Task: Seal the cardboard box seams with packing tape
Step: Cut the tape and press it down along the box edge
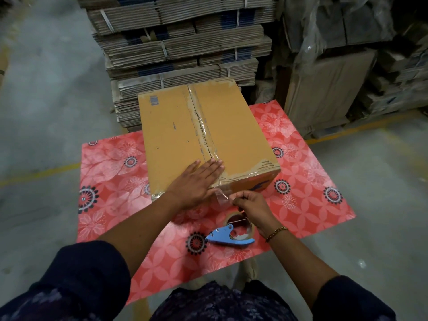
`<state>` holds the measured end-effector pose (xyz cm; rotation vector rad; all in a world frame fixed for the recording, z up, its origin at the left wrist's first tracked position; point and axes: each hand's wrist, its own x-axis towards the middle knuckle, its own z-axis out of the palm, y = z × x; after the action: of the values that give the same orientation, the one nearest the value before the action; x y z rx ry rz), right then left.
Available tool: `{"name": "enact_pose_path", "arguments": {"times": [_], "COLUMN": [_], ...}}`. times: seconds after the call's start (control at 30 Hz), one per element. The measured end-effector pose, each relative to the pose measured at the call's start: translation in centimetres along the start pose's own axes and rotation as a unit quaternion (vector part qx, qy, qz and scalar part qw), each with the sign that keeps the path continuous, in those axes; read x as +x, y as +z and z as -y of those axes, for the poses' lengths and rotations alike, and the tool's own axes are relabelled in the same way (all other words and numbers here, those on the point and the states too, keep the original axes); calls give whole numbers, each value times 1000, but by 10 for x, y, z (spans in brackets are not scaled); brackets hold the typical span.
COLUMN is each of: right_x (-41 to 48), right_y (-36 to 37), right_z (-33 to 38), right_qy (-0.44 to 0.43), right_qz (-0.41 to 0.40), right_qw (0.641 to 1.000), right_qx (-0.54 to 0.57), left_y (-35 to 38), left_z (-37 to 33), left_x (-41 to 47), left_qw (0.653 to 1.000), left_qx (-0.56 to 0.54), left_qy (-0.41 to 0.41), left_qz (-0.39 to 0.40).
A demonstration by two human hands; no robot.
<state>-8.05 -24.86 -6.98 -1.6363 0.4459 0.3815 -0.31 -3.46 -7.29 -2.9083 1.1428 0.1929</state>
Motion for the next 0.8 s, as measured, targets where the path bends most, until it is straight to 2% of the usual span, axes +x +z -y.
{"name": "enact_pose_path", "arguments": {"times": [0.1,0.2,0.3,0.37,0.4,0.43,0.53,0.57,0.63,0.73,0.8], "right_x": [1,1,4,7,8,9,13,14,15,16,17], "right_y": [0,2,1,-1,-2,-2,-4,-4,-5,-5,-4], "right_z": [-2,-7,-10,-10,-10,-10,-10,-11,-11,-11,-11], "right_qy": [-2,-14,-18,-26,-31,-33,-27,-22,-17,-14,-13], "right_qz": [3,4,12,18,18,19,27,28,29,34,34], "right_qw": [1000,1000,1000,999,999,999,999,999,999,999,999], "right_qx": [7,10,17,22,25,23,17,17,15,22,25], "left_y": [-2,-6,-7,4,8,10,10,10,11,15,20], "left_z": [-4,-21,-59,-85,-95,-103,-112,-112,-113,-115,-115], "left_x": [-3,-20,-50,-62,-61,-58,-37,-32,-27,-24,-23], "left_qw": [999,990,946,896,862,819,653,635,642,614,620], "left_qx": [22,7,-90,-207,-293,-384,-601,-619,-613,-633,-617], "left_qy": [-20,-129,-238,-295,-333,-366,-438,-438,-424,-423,-435], "left_qz": [-13,-55,-202,-258,-245,-220,-144,-147,-177,-208,-213]}}
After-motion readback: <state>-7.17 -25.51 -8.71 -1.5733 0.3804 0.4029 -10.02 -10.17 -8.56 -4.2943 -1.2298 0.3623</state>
